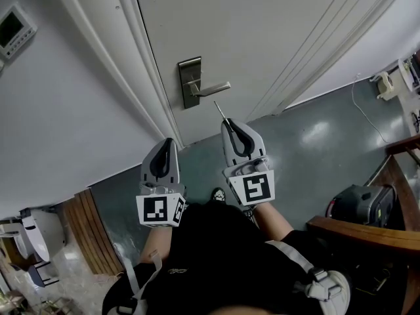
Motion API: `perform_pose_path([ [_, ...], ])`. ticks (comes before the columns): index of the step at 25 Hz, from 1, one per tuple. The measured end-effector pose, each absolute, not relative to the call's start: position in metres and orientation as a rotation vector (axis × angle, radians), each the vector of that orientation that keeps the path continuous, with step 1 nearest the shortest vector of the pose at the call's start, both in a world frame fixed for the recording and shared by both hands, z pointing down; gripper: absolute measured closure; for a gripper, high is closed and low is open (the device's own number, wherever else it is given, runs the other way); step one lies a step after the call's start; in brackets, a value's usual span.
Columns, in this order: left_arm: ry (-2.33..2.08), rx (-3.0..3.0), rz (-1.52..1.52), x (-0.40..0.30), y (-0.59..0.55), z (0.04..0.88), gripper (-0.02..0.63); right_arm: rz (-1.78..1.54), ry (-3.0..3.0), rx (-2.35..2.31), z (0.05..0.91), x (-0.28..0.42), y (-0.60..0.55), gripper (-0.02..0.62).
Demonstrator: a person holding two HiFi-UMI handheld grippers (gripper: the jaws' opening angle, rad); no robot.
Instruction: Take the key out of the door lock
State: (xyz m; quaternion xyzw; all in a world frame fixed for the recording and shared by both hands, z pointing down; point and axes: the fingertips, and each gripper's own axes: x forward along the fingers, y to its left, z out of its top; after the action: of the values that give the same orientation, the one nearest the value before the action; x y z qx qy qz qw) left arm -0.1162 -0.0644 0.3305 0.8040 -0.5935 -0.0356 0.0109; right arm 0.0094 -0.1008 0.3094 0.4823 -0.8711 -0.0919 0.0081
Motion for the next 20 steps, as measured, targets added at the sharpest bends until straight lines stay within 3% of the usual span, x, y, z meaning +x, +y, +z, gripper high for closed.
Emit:
perform_pose_path([
  [20, -1.839, 2.5, -0.11, -0.1141, -0.0624, 0.3366, 0.583, -0.274, -2.726, 1.495, 0.3152, 0.0104, -0.0975, 0.565],
])
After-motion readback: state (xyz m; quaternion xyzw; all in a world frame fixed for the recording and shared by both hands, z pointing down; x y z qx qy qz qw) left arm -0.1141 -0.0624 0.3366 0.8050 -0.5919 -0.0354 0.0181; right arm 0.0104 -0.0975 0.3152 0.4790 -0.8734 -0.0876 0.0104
